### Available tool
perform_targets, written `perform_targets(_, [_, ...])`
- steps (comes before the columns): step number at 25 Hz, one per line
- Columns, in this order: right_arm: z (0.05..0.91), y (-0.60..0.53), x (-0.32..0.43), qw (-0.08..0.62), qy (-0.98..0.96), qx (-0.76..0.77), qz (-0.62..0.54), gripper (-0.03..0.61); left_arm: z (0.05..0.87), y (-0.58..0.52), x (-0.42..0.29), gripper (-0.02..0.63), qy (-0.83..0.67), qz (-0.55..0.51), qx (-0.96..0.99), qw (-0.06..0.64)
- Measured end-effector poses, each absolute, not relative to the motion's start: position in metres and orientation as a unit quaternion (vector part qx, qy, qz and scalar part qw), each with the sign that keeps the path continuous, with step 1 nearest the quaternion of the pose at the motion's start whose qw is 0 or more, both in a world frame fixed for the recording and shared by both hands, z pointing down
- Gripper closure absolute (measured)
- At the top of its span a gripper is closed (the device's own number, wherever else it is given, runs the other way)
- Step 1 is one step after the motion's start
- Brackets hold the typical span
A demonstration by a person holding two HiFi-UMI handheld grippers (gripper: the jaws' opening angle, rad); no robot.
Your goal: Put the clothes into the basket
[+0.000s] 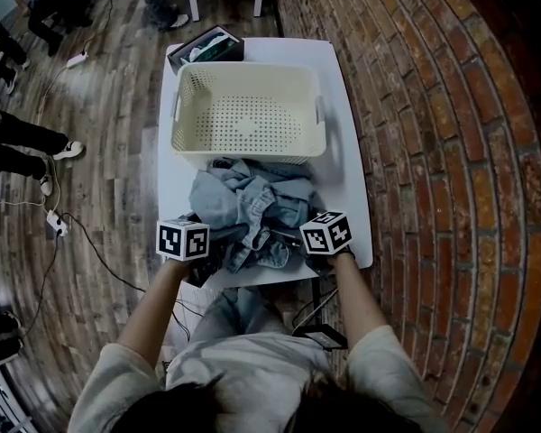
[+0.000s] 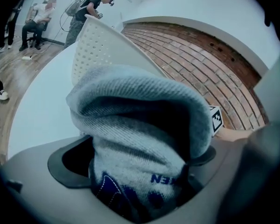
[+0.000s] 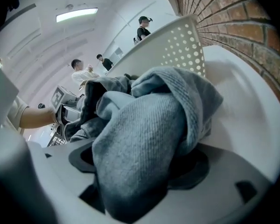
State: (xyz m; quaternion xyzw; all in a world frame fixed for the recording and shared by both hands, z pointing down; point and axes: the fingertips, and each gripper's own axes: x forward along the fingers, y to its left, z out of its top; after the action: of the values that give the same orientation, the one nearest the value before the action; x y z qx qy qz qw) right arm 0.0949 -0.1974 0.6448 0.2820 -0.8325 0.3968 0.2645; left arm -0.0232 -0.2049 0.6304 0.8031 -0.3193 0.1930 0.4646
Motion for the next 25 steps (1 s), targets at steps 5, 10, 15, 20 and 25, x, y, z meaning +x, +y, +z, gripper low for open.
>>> perform_targets(5, [0.639,-0.195,0.082,0.284,-0.847,0.255,0.370,0.262,0.627,-0.204,-0.014,0.029,-0.296,0.199,0.816,0.455])
perform_targets(10, [0.632,-0.191,0.071,0.290,-0.865,0.253,0.322,0.331,0.620,-0.204,-0.009,0.059,-0.279,0.203,0.832,0.435])
perform_targets(15, [0.620,-0.189,0.069,0.259,-0.873,0.290,0.294,0.371,0.605,-0.200,0.000,0.123,-0.263,0.197,0.855,0.401])
perform_targets(20, [0.604,-0.183,0.064,0.243,-0.877,0.312,0.273,0.411,0.590,-0.192,0.004,0.174,-0.251,0.183,0.872,0.379])
perform_targets(25, [0.582,-0.172,0.058,0.237,-0.879,0.324,0.257,0.441,0.570,-0.180,0.004,0.197,-0.254,0.165,0.877,0.373])
